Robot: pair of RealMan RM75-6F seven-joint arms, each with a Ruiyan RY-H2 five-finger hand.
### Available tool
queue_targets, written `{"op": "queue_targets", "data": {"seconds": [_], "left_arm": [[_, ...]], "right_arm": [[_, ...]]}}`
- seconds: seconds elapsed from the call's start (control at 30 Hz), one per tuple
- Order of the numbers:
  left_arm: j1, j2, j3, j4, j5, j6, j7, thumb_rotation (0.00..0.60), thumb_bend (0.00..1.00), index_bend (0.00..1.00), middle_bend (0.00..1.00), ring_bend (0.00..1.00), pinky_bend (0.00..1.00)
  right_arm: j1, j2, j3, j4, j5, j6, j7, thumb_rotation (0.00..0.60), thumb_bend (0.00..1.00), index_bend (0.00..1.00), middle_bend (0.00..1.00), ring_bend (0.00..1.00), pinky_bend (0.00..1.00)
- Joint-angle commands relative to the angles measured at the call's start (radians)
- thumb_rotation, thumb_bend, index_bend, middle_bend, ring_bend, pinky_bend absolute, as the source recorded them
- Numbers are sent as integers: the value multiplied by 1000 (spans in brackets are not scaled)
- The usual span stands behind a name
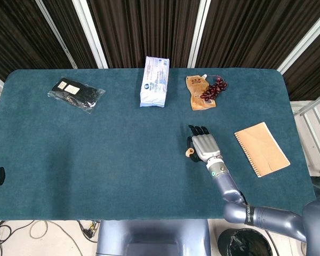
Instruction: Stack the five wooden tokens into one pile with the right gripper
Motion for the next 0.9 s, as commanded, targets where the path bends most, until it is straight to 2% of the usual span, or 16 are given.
{"op": "queue_targets", "data": {"seconds": [0.03, 0.67, 0.9], "left_arm": [[0, 0, 0, 0, 0, 0, 0, 600, 483, 149, 0, 0, 0], [-1, 0, 0, 2, -1, -2, -1, 600, 483, 149, 0, 0, 0], [-1, -1, 0, 2, -2, -3, 1, 600, 483, 149, 0, 0, 0]], "right_arm": [[0, -1, -2, 1, 0, 0, 0, 600, 417, 554, 0, 0, 0], [1, -9, -6, 8, -4, -3, 12, 600, 417, 554, 0, 0, 0], [1, -7, -10, 9, -3, -4, 11, 600, 416, 522, 0, 0, 0]]}}
